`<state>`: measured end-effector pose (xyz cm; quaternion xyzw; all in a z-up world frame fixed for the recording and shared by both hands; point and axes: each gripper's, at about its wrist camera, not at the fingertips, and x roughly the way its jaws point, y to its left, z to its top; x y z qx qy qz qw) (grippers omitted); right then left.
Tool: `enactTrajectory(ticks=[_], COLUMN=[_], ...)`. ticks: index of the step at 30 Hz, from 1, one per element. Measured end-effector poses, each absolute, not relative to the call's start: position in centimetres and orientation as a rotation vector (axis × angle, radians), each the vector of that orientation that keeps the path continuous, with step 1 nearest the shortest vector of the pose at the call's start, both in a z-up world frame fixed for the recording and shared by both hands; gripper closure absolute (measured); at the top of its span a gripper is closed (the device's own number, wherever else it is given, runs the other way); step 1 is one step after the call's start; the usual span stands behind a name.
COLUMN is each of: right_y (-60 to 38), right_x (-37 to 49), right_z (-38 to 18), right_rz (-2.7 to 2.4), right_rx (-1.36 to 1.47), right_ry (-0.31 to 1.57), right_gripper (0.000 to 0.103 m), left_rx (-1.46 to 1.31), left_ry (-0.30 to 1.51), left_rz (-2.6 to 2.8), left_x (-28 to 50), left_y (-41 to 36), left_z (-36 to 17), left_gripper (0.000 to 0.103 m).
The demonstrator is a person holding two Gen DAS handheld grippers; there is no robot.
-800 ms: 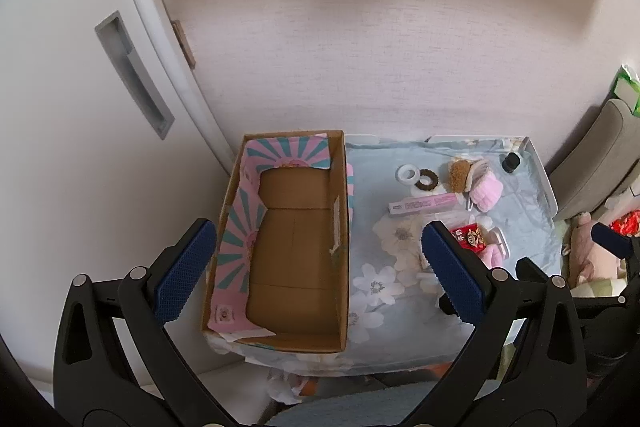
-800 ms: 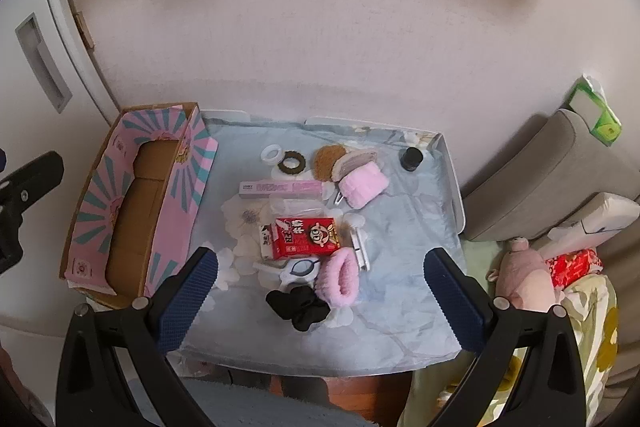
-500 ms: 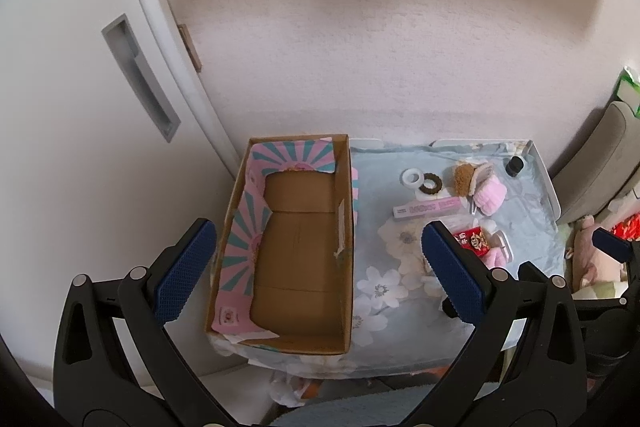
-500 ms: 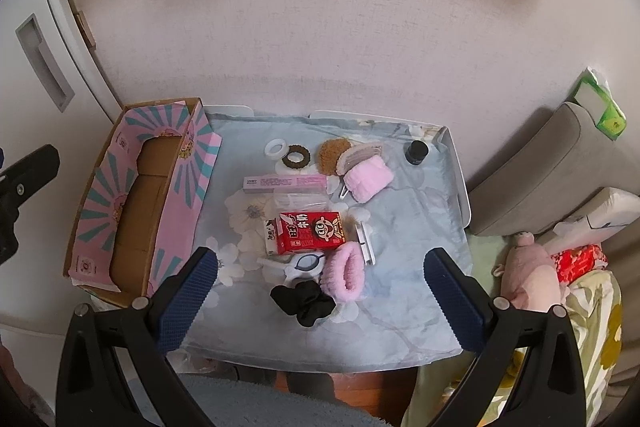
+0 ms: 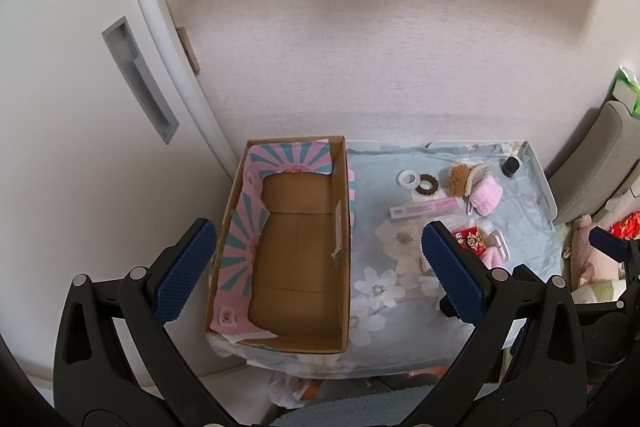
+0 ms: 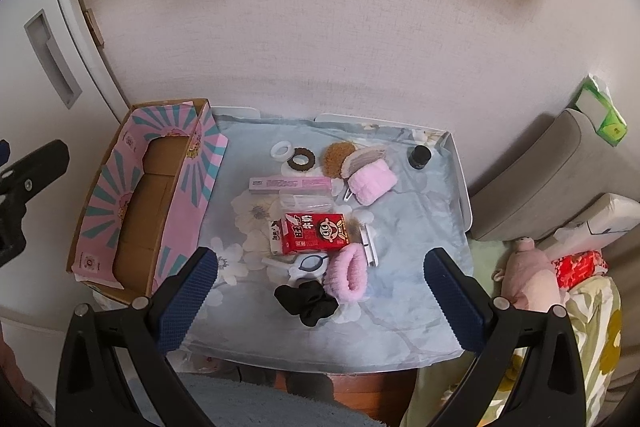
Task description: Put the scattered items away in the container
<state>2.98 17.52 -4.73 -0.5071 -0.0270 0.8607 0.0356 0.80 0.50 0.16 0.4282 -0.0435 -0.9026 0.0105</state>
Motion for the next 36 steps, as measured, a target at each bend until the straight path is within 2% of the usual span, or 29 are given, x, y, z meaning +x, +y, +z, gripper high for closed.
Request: enactTrajectory(ticks=[36], right_y=[17.93], right_x=[3.16], right_z=[-5.32], right_rz=[2.606], right_rx=[-1.589], right_ry=[-0.051], right_gripper=[0.001], left_rx=[1.360], left_ry=[-0.136], left_rz=[-2.833], left_x=[1.04], left_y=[0.26], left_z=[-0.16], left_gripper=[0.001])
